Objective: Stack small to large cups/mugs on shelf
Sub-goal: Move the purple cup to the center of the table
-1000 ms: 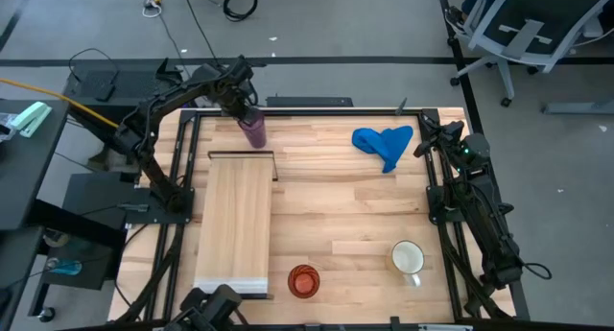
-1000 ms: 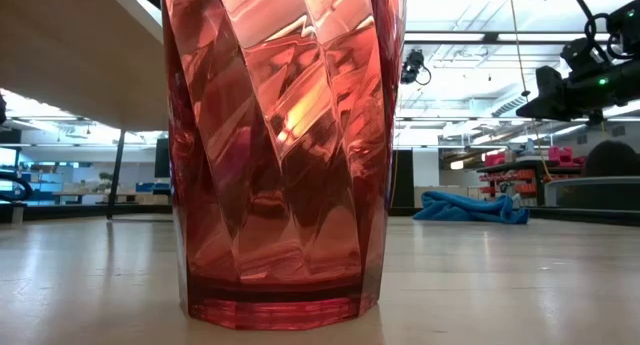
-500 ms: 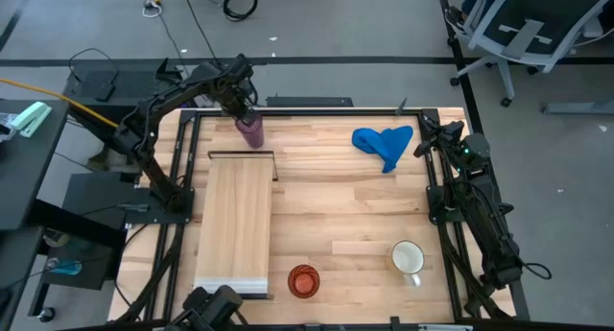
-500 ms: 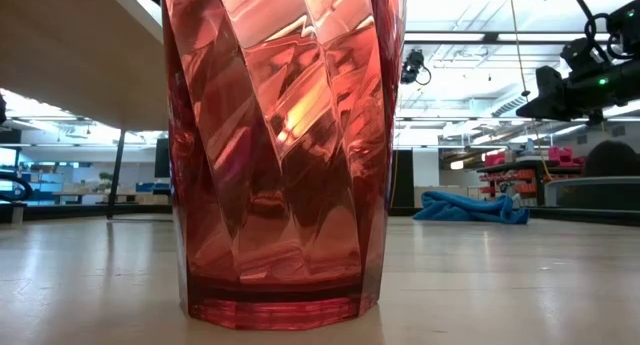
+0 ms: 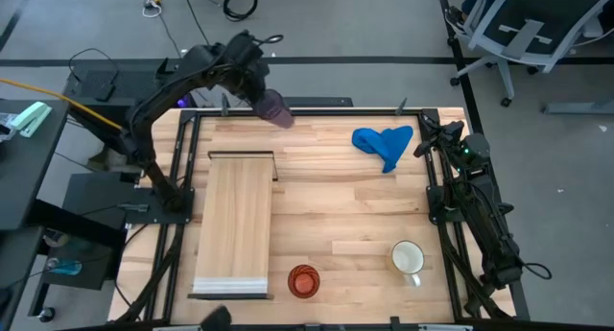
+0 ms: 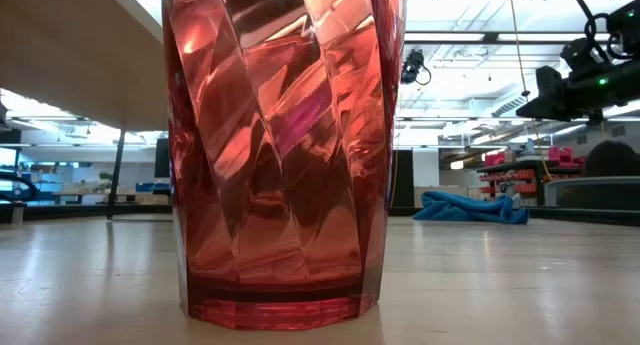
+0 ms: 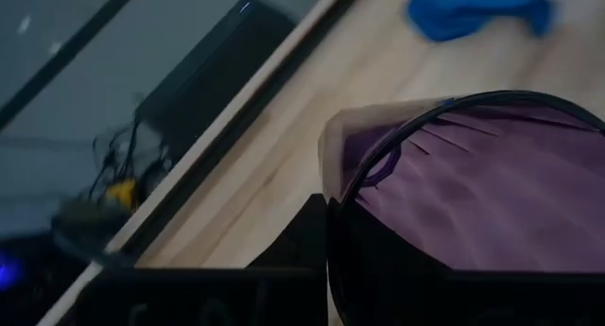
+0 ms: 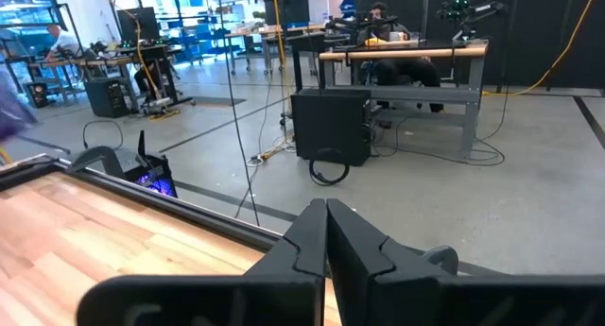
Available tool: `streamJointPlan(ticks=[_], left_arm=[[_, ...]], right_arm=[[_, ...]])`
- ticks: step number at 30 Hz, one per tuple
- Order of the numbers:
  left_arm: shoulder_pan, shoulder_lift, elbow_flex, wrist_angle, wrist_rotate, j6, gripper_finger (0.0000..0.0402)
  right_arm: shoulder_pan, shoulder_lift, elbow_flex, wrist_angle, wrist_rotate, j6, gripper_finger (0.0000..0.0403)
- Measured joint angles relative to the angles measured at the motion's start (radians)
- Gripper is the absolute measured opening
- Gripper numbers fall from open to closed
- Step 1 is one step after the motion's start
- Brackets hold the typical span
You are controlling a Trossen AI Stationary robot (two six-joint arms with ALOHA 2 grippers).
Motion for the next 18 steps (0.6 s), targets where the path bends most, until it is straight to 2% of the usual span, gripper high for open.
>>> streamJointPlan(ticks=[8, 18], left_arm=[[-0.193, -0.001, 0.081, -0.019, 0.033, -0.002, 0.0012], [-0.323, 0.058, 0.081, -0.085, 0.059, -0.032, 0.0012]], right_arm=[[0.0, 0.0, 0.0, 0.0, 0.0, 0.0, 0.0017], [0.0, 0.0, 0.0, 0.0, 0.0, 0.0, 0.0017]])
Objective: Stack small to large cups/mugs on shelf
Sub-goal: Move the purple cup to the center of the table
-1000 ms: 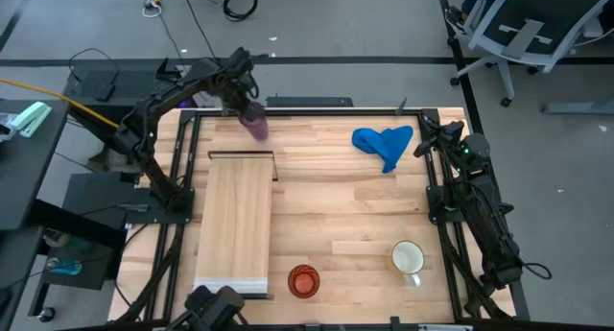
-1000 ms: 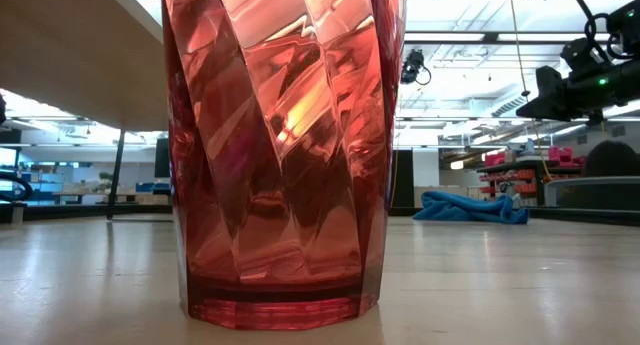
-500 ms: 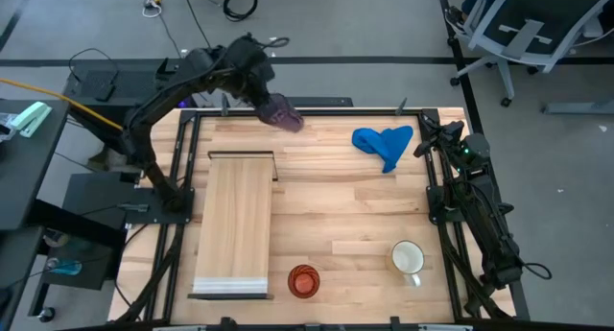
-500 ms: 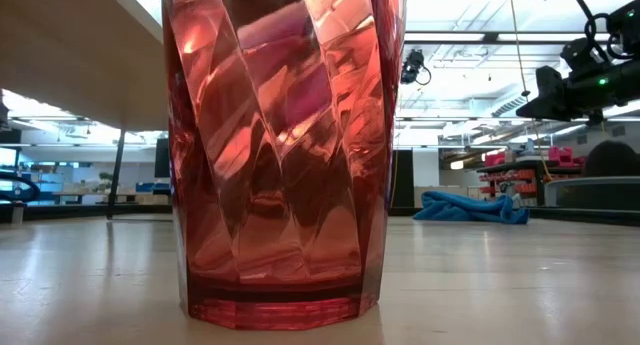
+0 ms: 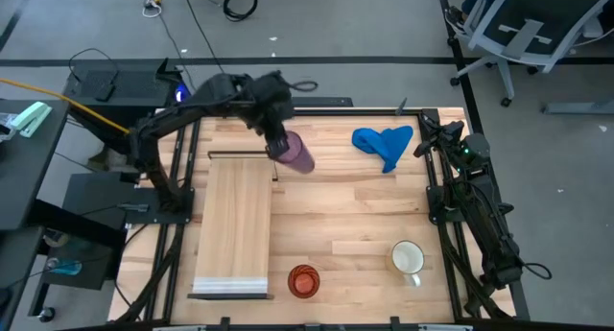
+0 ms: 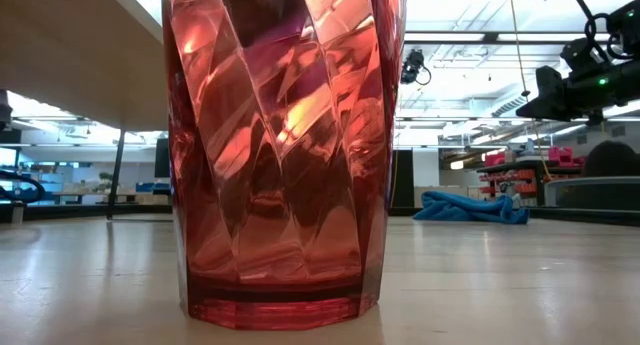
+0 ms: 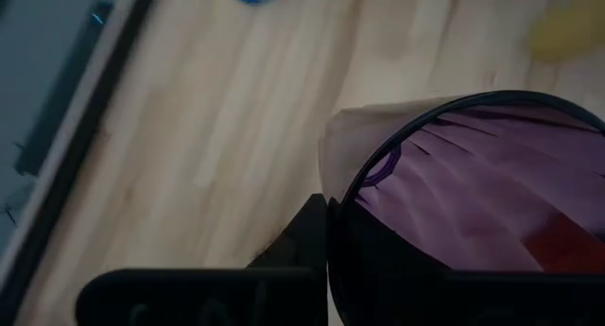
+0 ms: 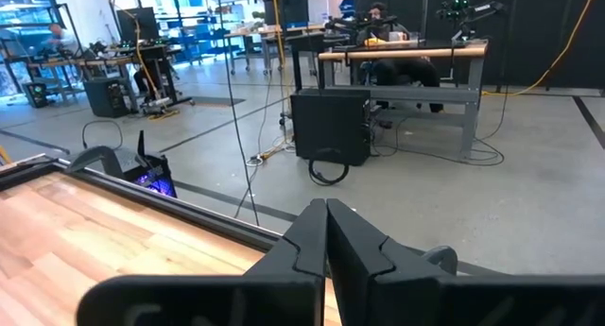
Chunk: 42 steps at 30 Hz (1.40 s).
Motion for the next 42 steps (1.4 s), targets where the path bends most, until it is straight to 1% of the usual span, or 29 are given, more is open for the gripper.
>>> streamJointPlan(ticks=[6, 18, 20, 24, 26, 35, 42], left_arm=[[-0.033, 0.074, 0.0, -0.047, 0.011, -0.017, 0.0012], [-0.112, 0.234, -0.001, -0.065, 0.017, -0.008, 0.0012], [-0.125, 0.26, -0.001, -0.064, -0.003, -0.007, 0.0012], [-0.146, 0.304, -0.001, -0.067, -0.079, -0.005, 0.0012], [-0.152, 0.323, -0.002, -0.067, -0.088, -0.005, 0.0012], [-0.155, 0.339, -0.011, 0.002, -0.09, -0.012, 0.0012], [-0.155, 0.339, -0.011, -0.003, -0.09, -0.022, 0.0012]], right_arm=[[0.0, 0.0, 0.0, 0.0, 0.0, 0.0, 0.0017], [0.0, 0.0, 0.0, 0.0, 0.0, 0.0, 0.0017], [0.0, 0.0, 0.0, 0.0, 0.0, 0.0, 0.0017], [0.0, 0.0, 0.0, 0.0, 0.0, 0.0, 0.0017], [0.0, 0.0, 0.0, 0.0, 0.0, 0.0, 0.0017], [0.0, 0.0, 0.0, 0.001, -0.001, 0.0, 0.0017], [0.0, 0.0, 0.0, 0.0, 0.0, 0.0, 0.0017]])
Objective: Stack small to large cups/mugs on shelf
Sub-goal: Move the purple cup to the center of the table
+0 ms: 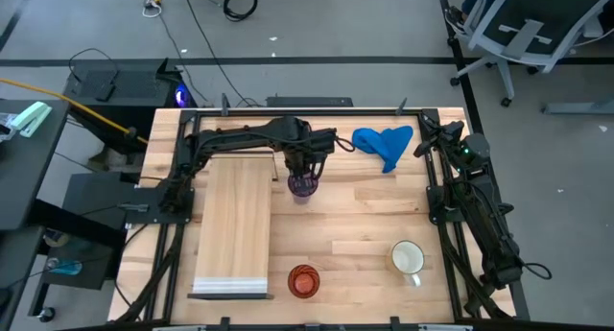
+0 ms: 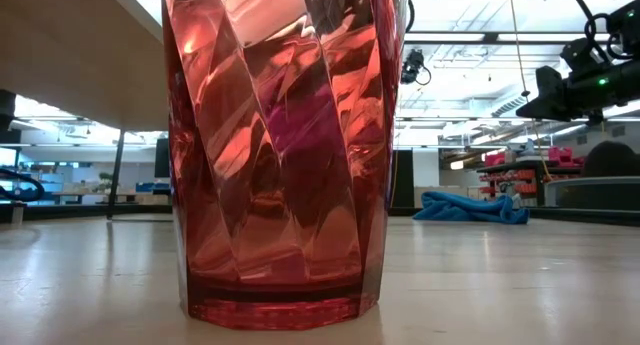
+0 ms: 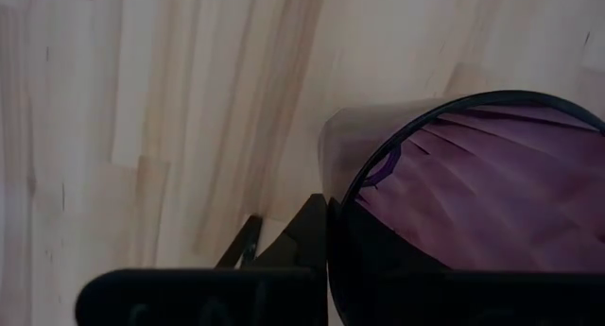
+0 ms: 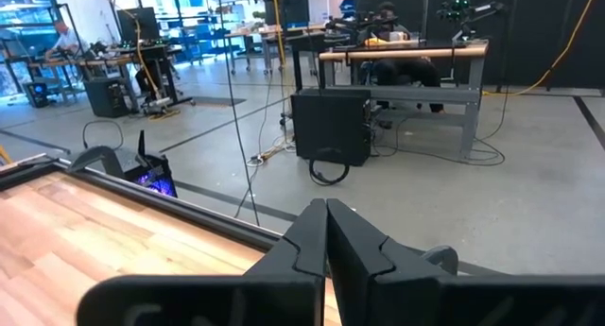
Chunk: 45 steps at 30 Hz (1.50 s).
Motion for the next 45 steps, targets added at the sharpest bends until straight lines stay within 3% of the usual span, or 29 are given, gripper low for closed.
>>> streamJointPlan(ticks=[29, 45], left_arm=[[-0.003, 0.024, 0.0, -0.008, 0.015, 0.006, 0.0024], [-0.002, 0.024, 0.0, -0.008, 0.016, 0.005, 0.0084]], right_arm=[[0.0, 0.0, 0.0, 0.0, 0.0, 0.0, 0.0017], [0.0, 0.0, 0.0, 0.0, 0.0, 0.0, 0.0017]])
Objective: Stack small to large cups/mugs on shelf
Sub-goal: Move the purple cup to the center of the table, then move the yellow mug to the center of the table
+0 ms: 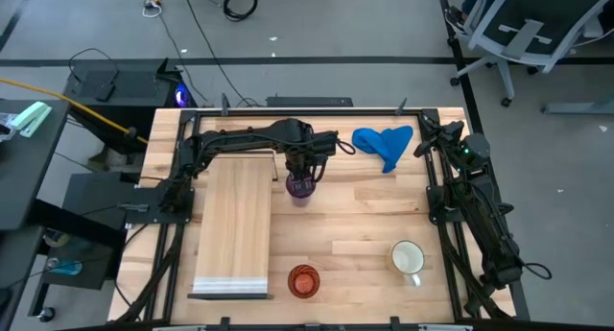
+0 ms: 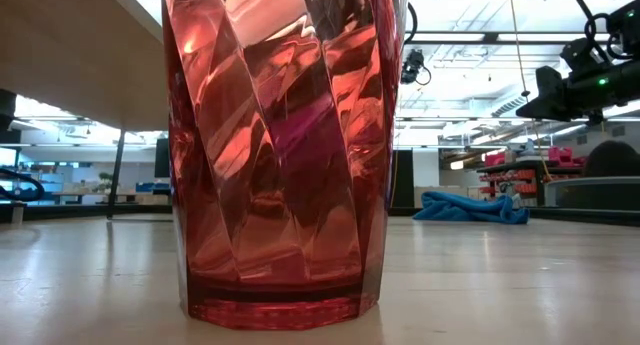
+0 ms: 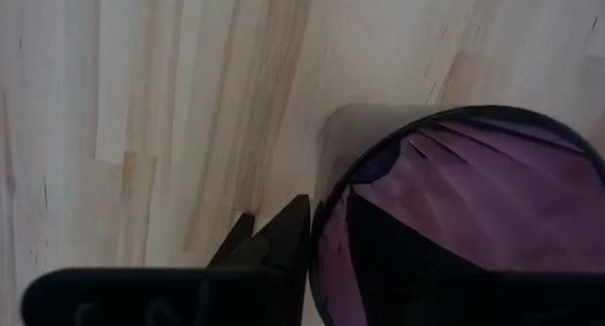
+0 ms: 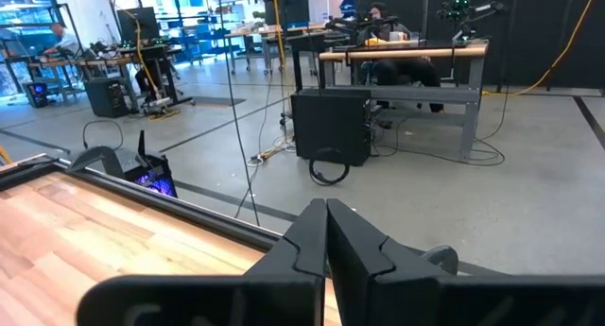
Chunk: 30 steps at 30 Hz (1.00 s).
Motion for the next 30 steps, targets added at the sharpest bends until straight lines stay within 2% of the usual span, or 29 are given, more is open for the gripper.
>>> streamJointPlan(ticks=[19, 24, 30], left_arm=[[0.005, 0.0, 0.006, -0.014, -0.001, -0.031, 0.015], [0.022, -0.002, 0.062, -0.05, -0.003, -0.029, 0.0165], [0.048, -0.003, 0.213, -0.091, -0.003, 0.011, 0.0168]], right_arm=[[0.0, 0.0, 0.0, 0.0, 0.0, 0.0, 0.0017], [0.0, 0.0, 0.0, 0.0, 0.0, 0.0, 0.0017], [0.0, 0.0, 0.0, 0.0, 0.0, 0.0, 0.0017]])
